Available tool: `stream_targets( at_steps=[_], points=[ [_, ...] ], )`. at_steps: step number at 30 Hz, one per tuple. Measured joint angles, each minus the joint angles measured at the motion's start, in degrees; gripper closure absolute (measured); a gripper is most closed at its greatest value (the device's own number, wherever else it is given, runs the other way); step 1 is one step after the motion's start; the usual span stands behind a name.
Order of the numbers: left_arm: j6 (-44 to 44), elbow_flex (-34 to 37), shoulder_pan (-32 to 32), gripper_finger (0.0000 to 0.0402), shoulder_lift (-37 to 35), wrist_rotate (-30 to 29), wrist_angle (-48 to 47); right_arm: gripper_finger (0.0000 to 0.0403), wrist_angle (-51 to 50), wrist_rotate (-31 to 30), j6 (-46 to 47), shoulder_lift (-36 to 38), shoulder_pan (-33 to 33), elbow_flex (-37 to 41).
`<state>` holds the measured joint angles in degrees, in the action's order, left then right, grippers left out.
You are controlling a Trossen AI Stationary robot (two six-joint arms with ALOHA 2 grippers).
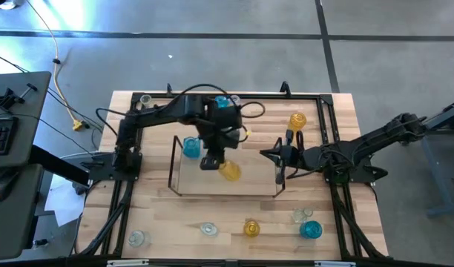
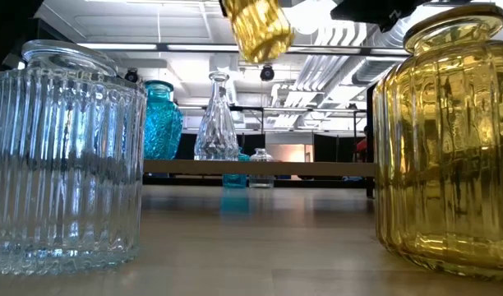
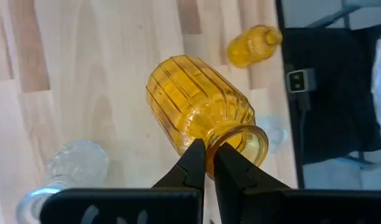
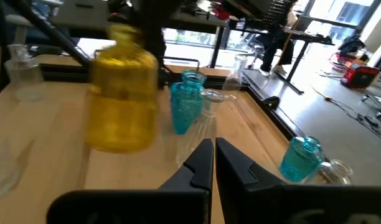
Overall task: Sort vases onto shelf
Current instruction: Put the bottom left yellow vase on the shelf
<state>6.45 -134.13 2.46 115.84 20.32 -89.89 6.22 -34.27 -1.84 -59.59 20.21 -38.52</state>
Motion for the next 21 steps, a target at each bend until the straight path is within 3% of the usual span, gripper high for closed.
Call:
stream_targets(
  at_steps=[9, 15, 21],
  points=[
    [-2.75, 0.08, 0.4, 0.0399, 3.42, -2.84, -0.1, 0.0403, -0.32, -0.01, -0.14, 0.0, 2.35, 0.0],
    [-9.87, 0.11, 0.0, 0.0399, 7.06, -8.55, -0.13, 0.0403, -0.06, -0.02, -0.14, 0.0, 2.35, 0.0],
    [-11.84, 0.15, -0.02, 0.0399, 10.73, -8.33, -0.13, 0.0403, -0.09, -0.03, -0.14, 0.0, 2.35, 0.0]
  ],
)
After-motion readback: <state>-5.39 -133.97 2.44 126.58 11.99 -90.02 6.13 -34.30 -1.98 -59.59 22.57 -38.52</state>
